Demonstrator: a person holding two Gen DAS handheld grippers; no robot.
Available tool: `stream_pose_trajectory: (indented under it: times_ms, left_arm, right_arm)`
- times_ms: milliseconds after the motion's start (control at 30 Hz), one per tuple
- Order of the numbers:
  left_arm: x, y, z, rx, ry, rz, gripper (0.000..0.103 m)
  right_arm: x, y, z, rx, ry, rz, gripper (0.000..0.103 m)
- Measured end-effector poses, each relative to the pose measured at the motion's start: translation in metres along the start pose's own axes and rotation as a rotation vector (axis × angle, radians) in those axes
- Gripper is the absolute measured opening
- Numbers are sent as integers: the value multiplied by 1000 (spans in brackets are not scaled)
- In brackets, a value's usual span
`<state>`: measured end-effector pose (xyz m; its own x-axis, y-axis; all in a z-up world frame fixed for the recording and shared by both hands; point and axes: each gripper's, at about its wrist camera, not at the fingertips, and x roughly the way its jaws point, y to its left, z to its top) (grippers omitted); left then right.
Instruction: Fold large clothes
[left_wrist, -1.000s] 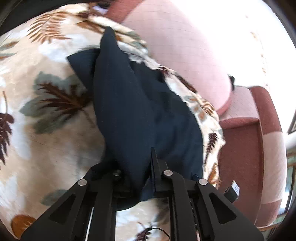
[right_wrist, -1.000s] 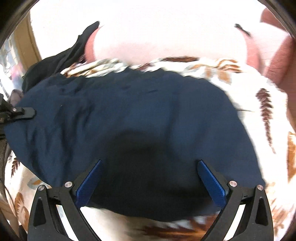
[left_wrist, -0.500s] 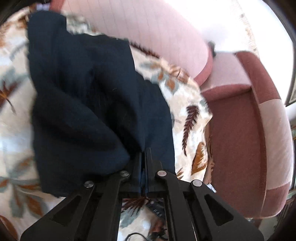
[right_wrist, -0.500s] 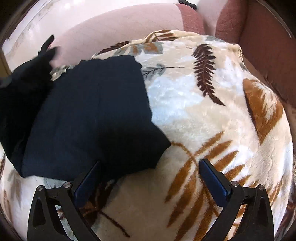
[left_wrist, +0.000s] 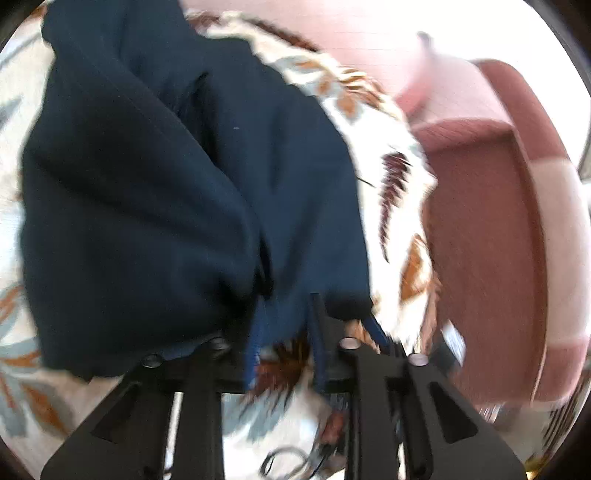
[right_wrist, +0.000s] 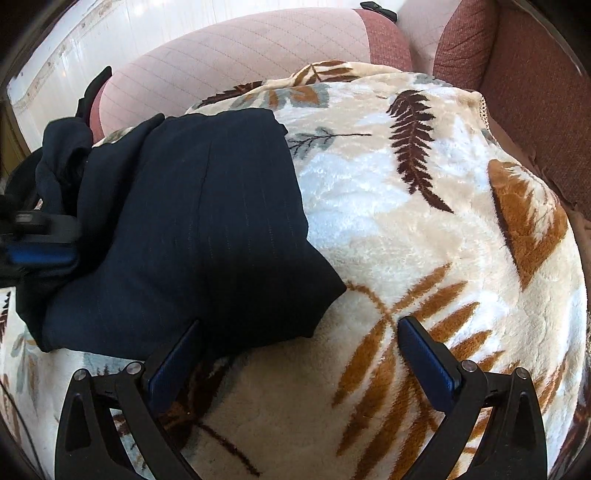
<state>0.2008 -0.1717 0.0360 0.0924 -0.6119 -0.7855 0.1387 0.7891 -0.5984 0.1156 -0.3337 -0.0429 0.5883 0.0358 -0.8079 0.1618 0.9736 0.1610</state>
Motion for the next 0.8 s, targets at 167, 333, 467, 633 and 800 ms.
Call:
stream_pose_trajectory:
  times_ms: [167, 333, 467, 633, 800]
  left_arm:
    - [-79, 21, -18, 39, -188, -45, 45]
    - [-106, 105, 4, -215, -309, 46, 46]
    - [-69, 150, 10, -343, -193, 67, 46]
    - [-48, 169, 2, -370, -164, 13, 46]
    - [-69, 170, 2, -353, -175, 2, 46]
  right_arm:
    - [-33, -11, 11, 100, -79, 24, 102]
    - [-55, 15, 39, 118, -133, 228, 103]
    - [-36, 60, 61, 72, -75, 323, 103]
    - [0, 121, 74, 0, 28, 435, 100]
    - [-20, 153, 78, -151, -53, 412, 3]
